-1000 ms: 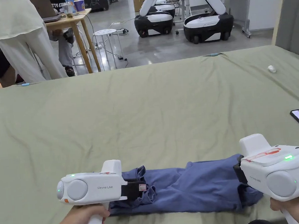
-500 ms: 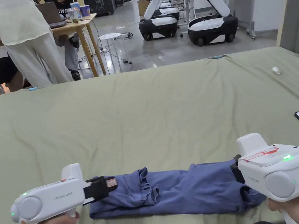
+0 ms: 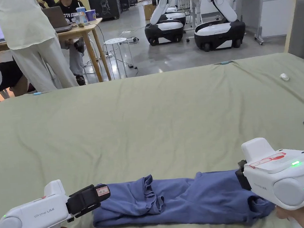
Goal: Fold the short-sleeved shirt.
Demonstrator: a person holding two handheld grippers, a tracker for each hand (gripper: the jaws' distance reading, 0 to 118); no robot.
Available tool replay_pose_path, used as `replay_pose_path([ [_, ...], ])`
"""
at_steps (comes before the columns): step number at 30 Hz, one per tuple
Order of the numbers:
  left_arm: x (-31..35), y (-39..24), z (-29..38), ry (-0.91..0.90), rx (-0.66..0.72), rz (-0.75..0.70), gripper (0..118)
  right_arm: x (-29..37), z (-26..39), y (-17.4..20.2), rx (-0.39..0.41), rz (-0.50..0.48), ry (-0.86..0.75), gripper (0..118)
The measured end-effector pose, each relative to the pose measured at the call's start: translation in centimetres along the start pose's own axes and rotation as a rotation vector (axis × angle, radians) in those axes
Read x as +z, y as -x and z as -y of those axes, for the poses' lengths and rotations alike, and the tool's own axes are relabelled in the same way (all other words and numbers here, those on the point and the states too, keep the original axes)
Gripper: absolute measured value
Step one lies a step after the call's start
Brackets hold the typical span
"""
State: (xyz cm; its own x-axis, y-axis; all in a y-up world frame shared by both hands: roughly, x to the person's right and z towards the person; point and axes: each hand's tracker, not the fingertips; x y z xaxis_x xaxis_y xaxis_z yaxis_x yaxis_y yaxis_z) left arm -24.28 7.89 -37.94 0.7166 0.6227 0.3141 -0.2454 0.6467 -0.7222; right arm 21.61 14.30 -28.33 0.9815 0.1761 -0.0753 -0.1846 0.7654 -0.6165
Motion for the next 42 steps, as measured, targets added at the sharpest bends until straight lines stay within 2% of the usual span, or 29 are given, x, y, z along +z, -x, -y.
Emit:
replay_pose_path([
  [4, -1.8, 1.5, 0.2, 0.015, 0.054, -0.011, 113, 0.4, 0.2, -0.2, -0.011, 0.005, 0.006, 0],
  [5, -2.3, 1.7, 0.3, 0.022, 0.061, -0.017, 108, 0.4, 0.3, -0.2, -0.012, 0.005, 0.008, 0],
  [6, -2.6, 0.9, 0.6, 0.031, 0.067, -0.031, 97, 0.4, 0.4, -0.2, -0.014, 0.005, 0.01, 0],
  [7, -3.0, 0.8, 0.8, 0.033, 0.073, -0.034, 80, -0.1, 0.5, -0.4, -0.015, 0.005, 0.011, 0],
  [8, -3.2, 0.7, 1.0, 0.031, 0.075, -0.031, 56, -0.2, 0.6, -0.5, -0.015, 0.005, 0.013, 0],
  [9, -3.5, 0.4, 1.1, 0.035, 0.08, -0.026, 51, -0.4, 0.6, -0.5, -0.015, 0.007, 0.015, 0],
  [11, -4.2, 0.3, 1.5, 0.04, 0.047, -0.074, 47, -0.3, 0.5, -0.5, -0.017, 0.009, 0.018, 0],
  [12, -4.2, 0.4, 1.7, 0.053, 0.019, -0.048, 34, -0.3, 0.5, -0.5, -0.019, 0.007, 0.019, 0],
  [13, -4.1, 0.4, 1.8, 0.049, 0.021, -0.05, 14, -0.4, 0.5, -0.4, -0.021, 0.006, 0.02, 0],
  [16, -3.2, 0.8, 1.7, 0.049, 0.056, -0.025, 13, -0.4, 0.4, -0.1, -0.022, 0.001, 0.019, 0],
  [19, -2.1, -0.7, 2.2, -0.008, 0.003, -0.071, 12, -0.2, 0.3, 0.1, -0.013, -0.004, 0.021, 0],
  [22, -0.6, 1.8, 0.7, -0.036, 0.041, -0.049, 12, -0.1, 0.2, 0.1, -0.007, 0.0, 0.022, 0],
  [29, 4.2, 5.1, -0.7, -0.062, 0.038, -0.183, 12, -0.2, 0.2, 0.0, -0.025, 0.004, 0.01, 0],
  [33, 5.1, 2.6, -0.4, -0.065, 0.023, -0.139, 12, -0.9, 0.4, 0.3, -0.025, -0.007, 0.012, 0],
  [35, 5.1, 1.2, -0.7, -0.074, -0.003, -0.064, 12, -1.2, 0.4, 0.5, -0.02, -0.011, 0.015, 0],
  [38, 4.4, -3.5, -0.9, -0.052, -0.112, 0.044, 12, -1.3, 0.4, 0.6, -0.017, -0.017, 0.014, 0],
  [42, 1.0, -9.2, -0.7, 0.004, -0.18, 0.14, 12, -1.0, 0.6, 0.3, -0.027, -0.016, 0.013, 0],
])
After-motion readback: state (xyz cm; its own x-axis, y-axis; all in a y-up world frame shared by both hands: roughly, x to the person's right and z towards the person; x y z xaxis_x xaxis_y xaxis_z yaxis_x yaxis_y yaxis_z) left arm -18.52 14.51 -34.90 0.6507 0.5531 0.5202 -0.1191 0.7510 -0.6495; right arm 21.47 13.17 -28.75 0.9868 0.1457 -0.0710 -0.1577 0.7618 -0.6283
